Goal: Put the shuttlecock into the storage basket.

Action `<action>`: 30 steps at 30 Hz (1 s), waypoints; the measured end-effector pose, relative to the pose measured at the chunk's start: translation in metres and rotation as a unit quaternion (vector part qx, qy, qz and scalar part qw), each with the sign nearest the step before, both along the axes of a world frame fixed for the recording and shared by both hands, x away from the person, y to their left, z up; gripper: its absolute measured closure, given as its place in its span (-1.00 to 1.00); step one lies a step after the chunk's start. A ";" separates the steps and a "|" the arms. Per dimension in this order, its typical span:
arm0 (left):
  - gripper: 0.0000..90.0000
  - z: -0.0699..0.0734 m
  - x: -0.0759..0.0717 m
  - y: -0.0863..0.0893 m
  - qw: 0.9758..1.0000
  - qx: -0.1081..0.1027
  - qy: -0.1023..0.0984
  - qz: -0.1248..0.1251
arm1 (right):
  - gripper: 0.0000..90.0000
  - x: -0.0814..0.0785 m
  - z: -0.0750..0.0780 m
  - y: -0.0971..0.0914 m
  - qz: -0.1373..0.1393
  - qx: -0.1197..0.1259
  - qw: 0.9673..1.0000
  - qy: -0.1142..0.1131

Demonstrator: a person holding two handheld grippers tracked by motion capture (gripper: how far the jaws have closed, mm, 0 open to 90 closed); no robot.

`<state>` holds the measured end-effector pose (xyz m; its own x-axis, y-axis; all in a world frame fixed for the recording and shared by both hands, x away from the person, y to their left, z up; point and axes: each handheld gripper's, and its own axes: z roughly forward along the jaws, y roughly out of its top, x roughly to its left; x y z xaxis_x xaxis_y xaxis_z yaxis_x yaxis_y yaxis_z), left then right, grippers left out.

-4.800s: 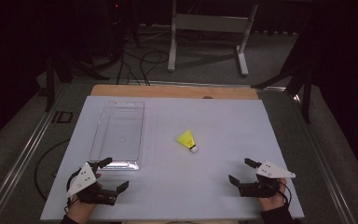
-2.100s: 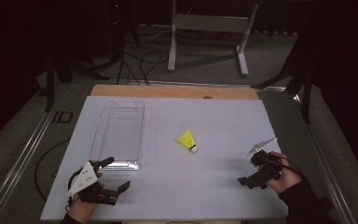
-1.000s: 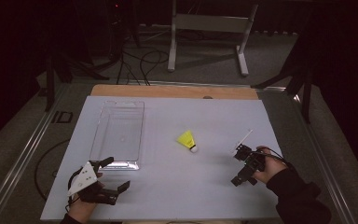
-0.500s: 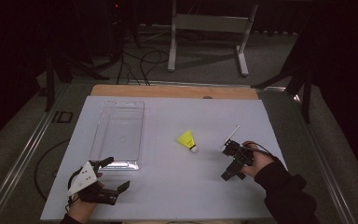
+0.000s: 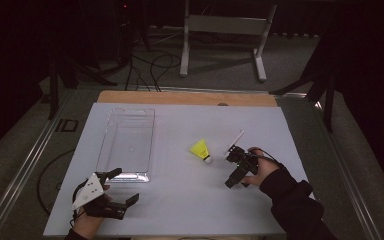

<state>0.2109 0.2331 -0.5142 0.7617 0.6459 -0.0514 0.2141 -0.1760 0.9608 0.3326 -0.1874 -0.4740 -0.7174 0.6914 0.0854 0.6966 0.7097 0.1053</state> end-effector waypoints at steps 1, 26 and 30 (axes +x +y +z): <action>-0.99 0.000 0.000 0.000 1.000 0.000 0.000 0.000 | -0.82 0.000 0.000 0.000 0.000 0.000 1.000 0.000; -0.99 -0.001 0.000 0.000 1.000 0.000 0.002 -0.003 | -0.82 0.031 0.007 0.038 0.003 0.025 0.999 -0.043; -0.99 -0.001 0.001 0.000 1.000 0.000 0.003 -0.003 | -0.77 0.037 0.011 0.045 -0.003 0.036 0.998 -0.058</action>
<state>0.2114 0.2332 -0.5149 0.7652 0.6414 -0.0556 0.2191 -0.1782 0.9593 0.3693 -0.1429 -0.4630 -0.7216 0.6904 0.0518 0.6807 0.6939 0.2348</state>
